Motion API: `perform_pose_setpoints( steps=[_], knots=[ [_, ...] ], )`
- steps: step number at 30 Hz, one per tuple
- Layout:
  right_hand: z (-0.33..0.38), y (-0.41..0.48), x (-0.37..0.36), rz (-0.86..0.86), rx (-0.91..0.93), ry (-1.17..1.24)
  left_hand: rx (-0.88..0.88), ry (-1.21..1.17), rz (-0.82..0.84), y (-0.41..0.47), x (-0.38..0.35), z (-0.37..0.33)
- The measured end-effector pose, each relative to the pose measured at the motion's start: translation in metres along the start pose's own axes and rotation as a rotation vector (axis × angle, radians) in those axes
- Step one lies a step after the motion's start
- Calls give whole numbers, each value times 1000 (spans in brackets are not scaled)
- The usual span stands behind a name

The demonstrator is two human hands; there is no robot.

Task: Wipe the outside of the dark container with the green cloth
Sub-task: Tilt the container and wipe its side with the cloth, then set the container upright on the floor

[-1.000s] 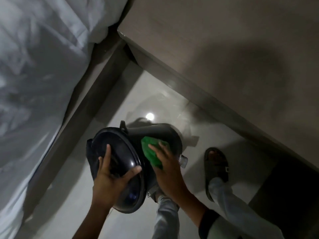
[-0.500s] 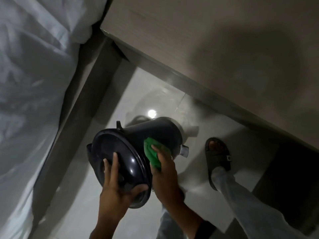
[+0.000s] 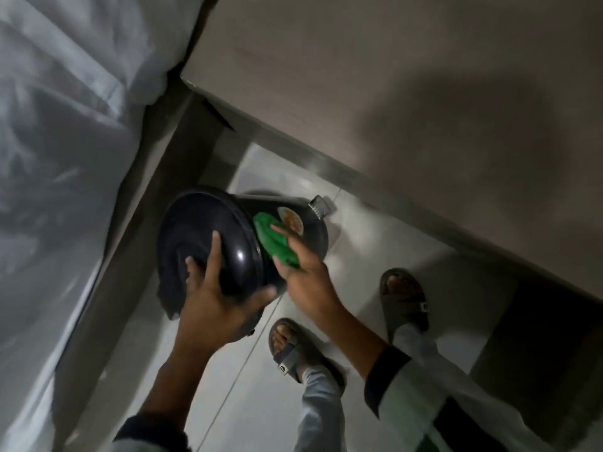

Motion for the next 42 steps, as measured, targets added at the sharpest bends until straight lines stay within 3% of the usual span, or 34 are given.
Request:
perform_pose_setpoints(
  steps=[3, 6, 8, 11, 16, 18, 22, 25, 28, 33, 38, 42],
  knots=[
    [-15, 29, -1, -7, 73, -113, -9, 51, 14, 4, 8, 20],
    [-56, 66, 27, -184, -156, -270, 71, -10, -47, 17, 22, 36],
    [-81, 84, 50, -351, -333, -147, 74, -18, -58, 22, 23, 44],
    [-92, 80, 46, -430, -385, 137, 80, -35, -66, 23, 19, 40],
    [-41, -8, -31, -231, 182, -34, 202, -34, -118, 32, 15, 22],
    [-42, -29, -37, -218, 252, 61, 217, -74, -88, 34, 16, 21],
    [-85, 8, -11, -332, 22, 210, 165, -131, -59, 45, 19, 36],
    [-138, 66, 30, -543, -314, 480, 102, -172, -40, 55, 17, 50],
    [-173, 86, 45, -592, -601, 705, 72, -231, -15, 61, 14, 59],
    [-140, 24, 5, -453, -694, 443, 152, -119, -46, 40, 8, 40],
    [-58, -35, 38, -239, -464, 143, 70, 156, -84, 9, -19, -17],
    [10, -61, 121, -353, -283, -295, -47, 310, -33, -16, -68, -57]
  ],
)
Point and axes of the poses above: each hand's wrist, its own y-axis towards the middle knuckle, its own x-axis out of the back of the hand, z = x × y, the point moved 5 cm from there along y, towards the middle knuckle, and after that the axes turned 9 degrees about y, right-handed, at the moved point
